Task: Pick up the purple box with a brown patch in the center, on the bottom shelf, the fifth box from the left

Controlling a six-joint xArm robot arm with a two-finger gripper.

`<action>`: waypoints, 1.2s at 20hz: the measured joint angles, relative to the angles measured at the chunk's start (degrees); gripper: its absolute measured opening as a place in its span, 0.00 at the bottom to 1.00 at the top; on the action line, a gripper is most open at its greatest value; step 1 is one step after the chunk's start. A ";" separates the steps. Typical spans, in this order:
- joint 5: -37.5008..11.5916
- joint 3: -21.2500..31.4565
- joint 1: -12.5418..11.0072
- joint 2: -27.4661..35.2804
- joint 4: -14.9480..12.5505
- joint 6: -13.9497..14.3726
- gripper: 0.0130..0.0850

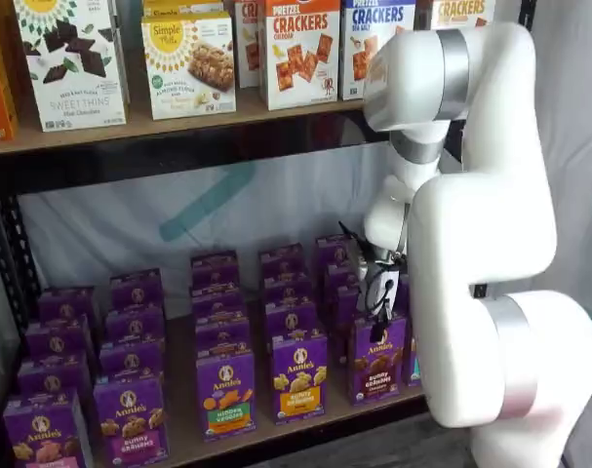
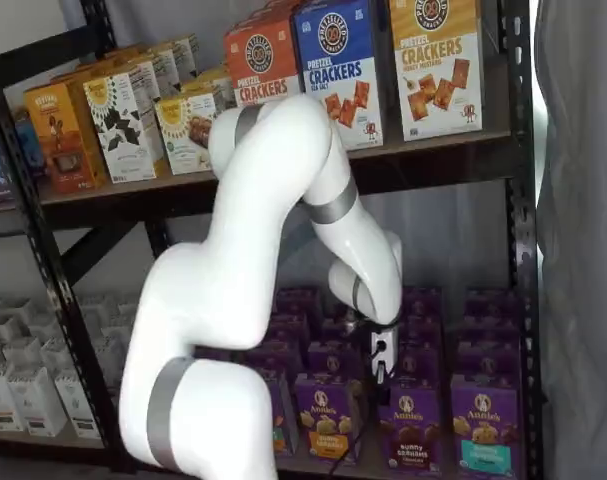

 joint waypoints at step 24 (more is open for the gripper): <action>1.96 -12.04 -1.18 10.92 -21.16 18.23 1.00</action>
